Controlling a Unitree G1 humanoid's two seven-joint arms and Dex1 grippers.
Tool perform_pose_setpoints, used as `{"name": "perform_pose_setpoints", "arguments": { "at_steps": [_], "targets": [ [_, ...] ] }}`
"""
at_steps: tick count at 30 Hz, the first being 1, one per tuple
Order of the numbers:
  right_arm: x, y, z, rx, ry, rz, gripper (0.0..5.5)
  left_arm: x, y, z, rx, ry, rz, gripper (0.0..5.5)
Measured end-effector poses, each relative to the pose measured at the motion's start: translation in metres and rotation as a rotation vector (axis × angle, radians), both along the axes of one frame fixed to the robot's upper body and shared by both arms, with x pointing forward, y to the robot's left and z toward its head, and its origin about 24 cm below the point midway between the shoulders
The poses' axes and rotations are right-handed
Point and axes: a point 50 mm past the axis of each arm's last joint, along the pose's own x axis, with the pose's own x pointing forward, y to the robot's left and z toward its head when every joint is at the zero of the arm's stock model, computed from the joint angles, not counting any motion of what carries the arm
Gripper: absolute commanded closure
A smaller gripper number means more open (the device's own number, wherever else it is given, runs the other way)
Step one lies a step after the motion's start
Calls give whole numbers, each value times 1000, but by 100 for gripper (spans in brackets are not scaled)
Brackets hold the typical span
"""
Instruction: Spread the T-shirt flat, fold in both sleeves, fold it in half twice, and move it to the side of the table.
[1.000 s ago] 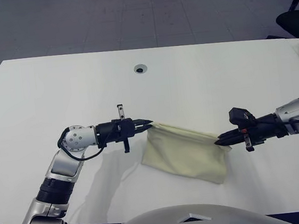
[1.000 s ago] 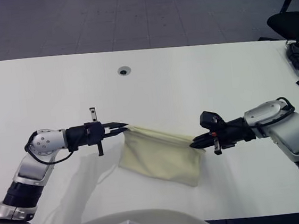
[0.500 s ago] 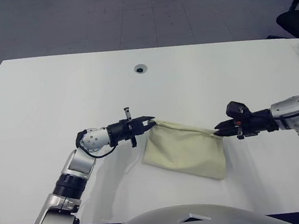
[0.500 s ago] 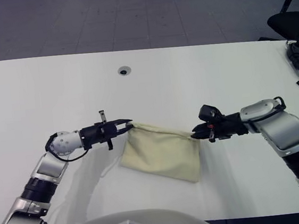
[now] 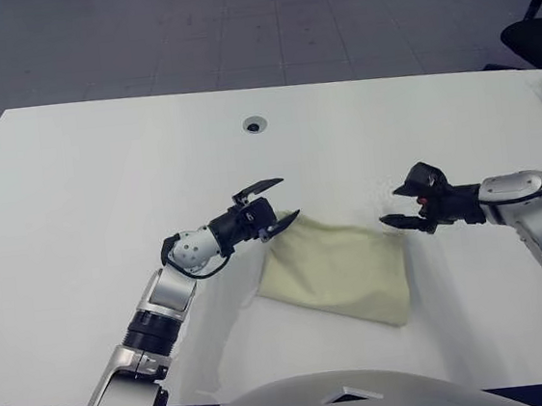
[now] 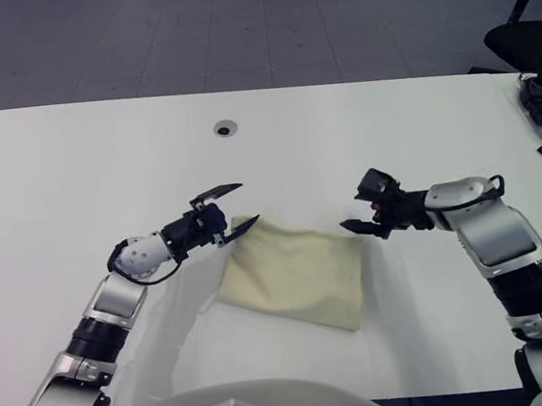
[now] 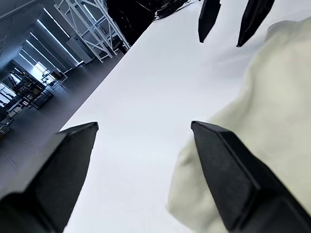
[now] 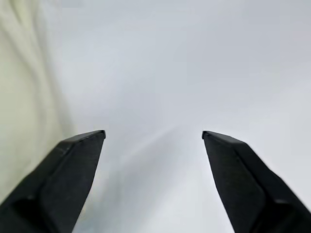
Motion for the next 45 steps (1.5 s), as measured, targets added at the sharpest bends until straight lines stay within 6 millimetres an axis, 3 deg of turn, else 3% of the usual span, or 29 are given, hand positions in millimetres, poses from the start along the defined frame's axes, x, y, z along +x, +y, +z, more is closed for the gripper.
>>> {"name": "perform_pose_setpoints", "arguments": {
  "at_steps": [7, 11, 14, 17, 20, 25, 32, 35, 38, 42, 45],
  "targets": [
    [6, 14, 25, 84, -197, 46, 10, 4, 6, -16, 38, 30, 62, 15],
    [-7, 27, 20, 126, -216, 112, 10, 9, 9, -23, 48, 32, 89, 12],
    [-24, 39, 2, 125, -193, 199, 10, 13, 8, -26, 38, 30, 103, 12],
    [-33, 43, -18, 11, -199, 262, 10, 15, 6, -27, 26, 28, 106, 12],
    [-30, 35, -29, -92, -244, 262, 10, 14, 5, -26, 18, 23, 102, 12],
    [-21, 27, -30, -172, -336, 255, 10, 13, 1, -25, -15, 16, 91, 12],
    [-21, 24, -32, -118, -351, 228, 10, 12, -4, -22, -69, 19, 82, 12],
    [-23, 24, -32, -9, -355, 204, 10, 16, 2, -15, -132, 14, 122, 12],
    [-21, 25, -16, 151, -394, 183, 10, 24, 8, 3, -240, -13, 180, 12],
    [-12, 26, 5, 315, -446, 151, 10, 37, 19, 40, -450, -39, 272, 12],
    [-5, 42, 17, 539, -456, 132, 10, 41, 39, 76, -644, -72, 348, 12]
  ]
}}
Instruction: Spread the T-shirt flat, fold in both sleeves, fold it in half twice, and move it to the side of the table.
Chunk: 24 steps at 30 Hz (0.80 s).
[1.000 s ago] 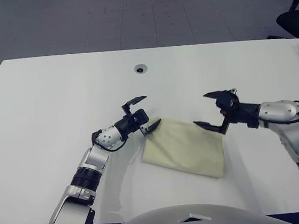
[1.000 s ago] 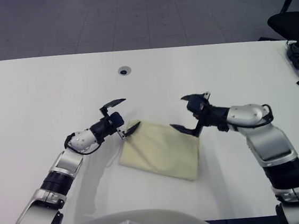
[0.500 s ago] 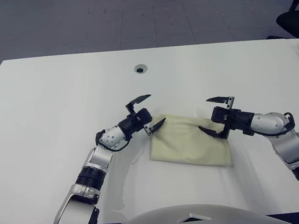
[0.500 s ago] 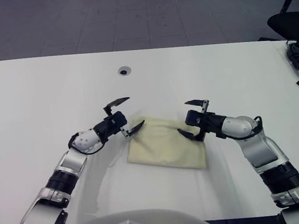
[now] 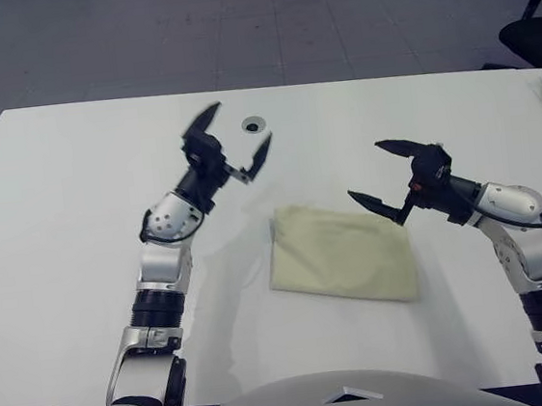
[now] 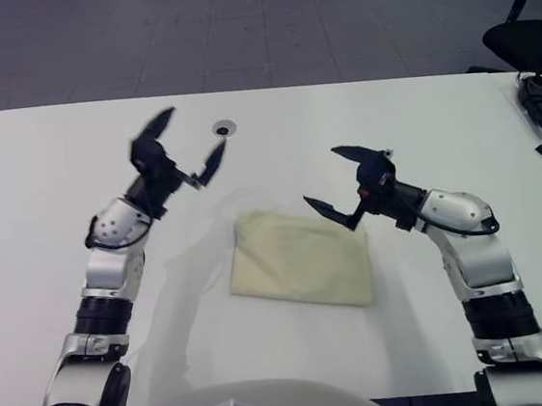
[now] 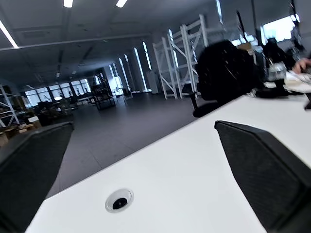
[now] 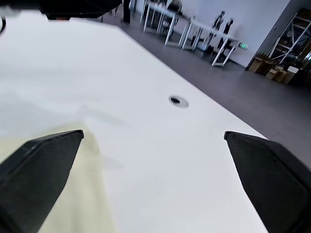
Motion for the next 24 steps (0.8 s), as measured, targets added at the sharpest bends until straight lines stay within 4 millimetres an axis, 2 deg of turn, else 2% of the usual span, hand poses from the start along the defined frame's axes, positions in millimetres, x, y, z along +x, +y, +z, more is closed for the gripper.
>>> {"name": "perform_pose_setpoints", "arguments": {
  "at_steps": [3, 7, 9, 13, 17, 24],
  "targets": [
    [-1, 25, -8, 96, 34, 92, 10, -1, 14, 18, -89, -14, 55, 12],
    [-7, 59, -53, 119, 160, 182, 10, -3, 26, 25, -136, -8, 92, 12],
    [-10, 68, -70, 118, 207, 198, 10, -4, 27, 23, -134, 5, 97, 12],
    [-20, 67, -101, 92, 297, 208, 10, -4, 25, 21, -116, 12, 83, 12],
    [-22, 63, -112, 80, 265, 230, 10, -5, 24, 18, -107, 25, 74, 12],
    [-17, 54, -118, 82, 154, 197, 10, -7, 25, 14, -103, 34, 73, 12]
  ]
}}
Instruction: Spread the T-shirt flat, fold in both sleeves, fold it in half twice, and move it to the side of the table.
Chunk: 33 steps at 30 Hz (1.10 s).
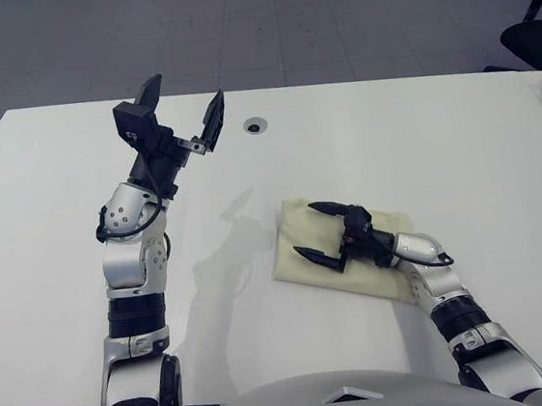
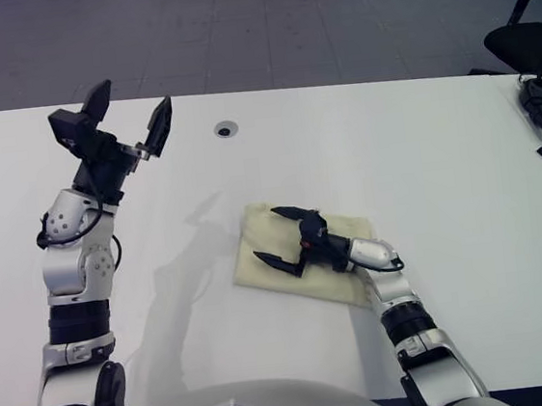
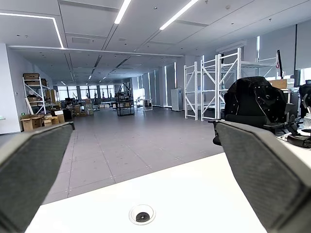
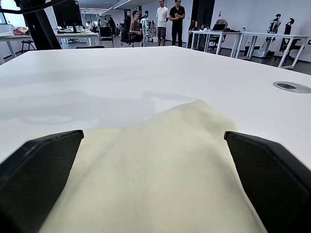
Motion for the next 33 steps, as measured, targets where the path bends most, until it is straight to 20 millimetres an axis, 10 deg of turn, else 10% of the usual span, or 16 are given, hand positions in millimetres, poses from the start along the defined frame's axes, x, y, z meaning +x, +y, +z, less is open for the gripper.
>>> {"name": "perform_pose_setpoints", "arguments": {
  "at_steps": [13, 24, 33],
  "targets": [
    [25, -34, -4, -71, -118, -401, 10, 2, 5, -5, -1, 18, 10, 12],
    [46, -126, -4, -38, -11, -1265, 10, -2, 18, -8, 21, 22, 54, 12],
    [48, -137, -4, -20, 20, -1367, 10, -7, 28, -14, 40, 44, 84, 12]
  ]
}}
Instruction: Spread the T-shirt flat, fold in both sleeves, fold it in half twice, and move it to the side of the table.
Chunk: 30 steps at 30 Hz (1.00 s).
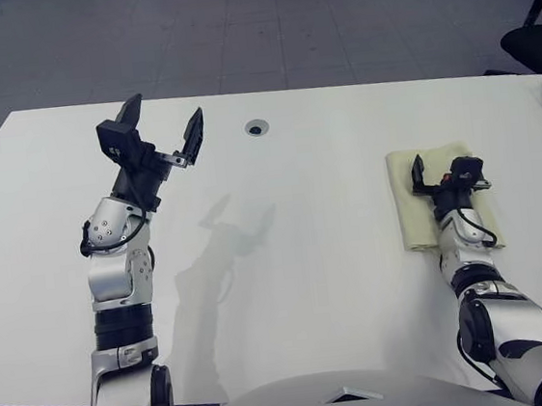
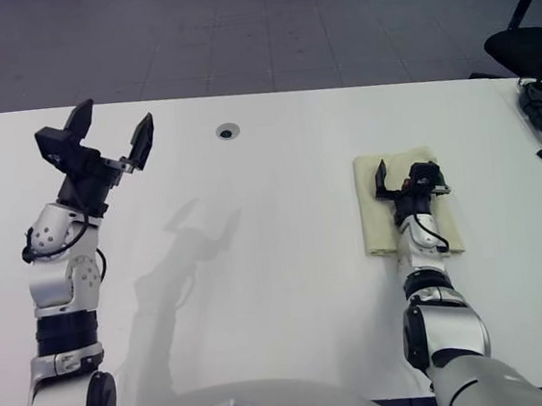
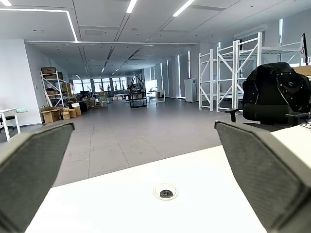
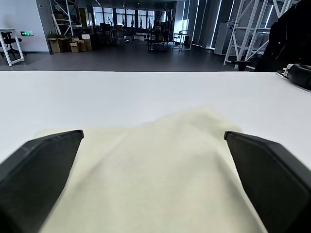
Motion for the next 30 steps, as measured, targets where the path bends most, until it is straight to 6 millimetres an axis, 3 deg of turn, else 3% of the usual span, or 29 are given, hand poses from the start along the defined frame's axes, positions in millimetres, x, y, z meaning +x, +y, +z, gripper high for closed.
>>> {"name": "perform_pose_setpoints", "arguments": {
  "at_steps": [9, 14, 17, 19, 24, 28, 30],
  "targets": [
    [-1, -2, 2, -42, 9, 47, 10, -2, 0, 4, 11, -18, -2, 12],
    [-3, -10, 19, -109, -6, 162, 10, -7, -2, 10, 21, -50, 15, 12],
    [6, -11, 52, -156, -79, 204, 10, -10, -5, 17, 18, -76, 29, 12],
    [14, -9, 84, -179, -136, 215, 10, -14, -8, 25, 19, -102, 53, 12],
    [17, 10, 145, -179, -224, 203, 10, -25, -24, 39, 18, -128, 128, 12],
    [8, 33, 175, -101, -278, 169, 10, -36, -38, 38, -5, -115, 181, 12],
    [1, 51, 181, -19, -302, 159, 10, -39, -44, 33, -28, -103, 212, 12]
  ]
}}
